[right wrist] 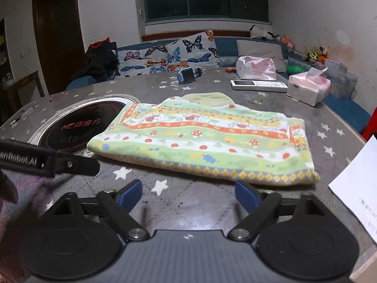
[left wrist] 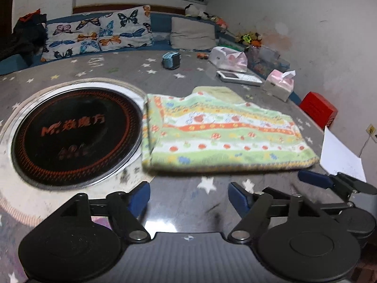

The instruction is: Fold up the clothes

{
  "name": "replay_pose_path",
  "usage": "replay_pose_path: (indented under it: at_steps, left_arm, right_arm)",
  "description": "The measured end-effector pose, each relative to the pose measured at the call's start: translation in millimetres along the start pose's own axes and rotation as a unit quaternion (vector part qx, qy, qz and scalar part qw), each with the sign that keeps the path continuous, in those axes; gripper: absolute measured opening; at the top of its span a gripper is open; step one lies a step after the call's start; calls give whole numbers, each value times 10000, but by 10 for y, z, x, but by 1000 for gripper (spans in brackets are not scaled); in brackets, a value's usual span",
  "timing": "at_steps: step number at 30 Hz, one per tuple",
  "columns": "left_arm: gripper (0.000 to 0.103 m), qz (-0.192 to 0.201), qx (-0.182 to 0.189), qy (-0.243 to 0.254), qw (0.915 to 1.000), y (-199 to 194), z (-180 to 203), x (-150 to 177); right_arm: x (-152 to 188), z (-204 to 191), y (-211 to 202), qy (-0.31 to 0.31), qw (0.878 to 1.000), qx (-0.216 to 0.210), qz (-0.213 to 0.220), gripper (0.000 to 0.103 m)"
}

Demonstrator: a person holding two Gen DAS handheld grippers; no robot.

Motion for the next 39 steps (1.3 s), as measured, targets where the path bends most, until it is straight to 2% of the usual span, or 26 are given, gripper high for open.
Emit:
replay_pose_path:
  at_steps: [3, 5, 7, 10, 26, 39]
  left_arm:
    - [91, 55, -131, -27, 9999, -35, -54, 49]
    - [93, 67, -163, -51, 9998, -58, -83, 78]
    - [100, 62, -189, -73, 9998, -78, -108, 106]
    - [103, 117, -276, -77, 9995, -120, -144, 143]
    - [103, 295, -494, -189, 9982, -270, -225, 252]
    - [103, 234, -520, -200, 9982, -249, -218, 319]
  right_arm:
    - [28, -24, 3, 27, 10000, 52, -40, 92]
    - [42, -29, -3, 54, 9999, 112, -45, 96]
    - [54, -36, -8, 92, 9998, 146, -55, 99]
    - [71, -66, -12, 137, 9998, 139, -99, 102]
    - [162, -129, -57, 400, 9987, 304, -124, 103]
    - [158, -129, -63, 467, 9983, 334, -126, 103]
Point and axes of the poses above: each gripper's, at about its wrist camera, not at the fingertips, and y roughly the way its jaws point, z to its right, x to its underside, the point moved 9 cm from there along y, roughly the way its jaws point, and after that the axes turned 2 degrees about -x, right-handed, at the moved point
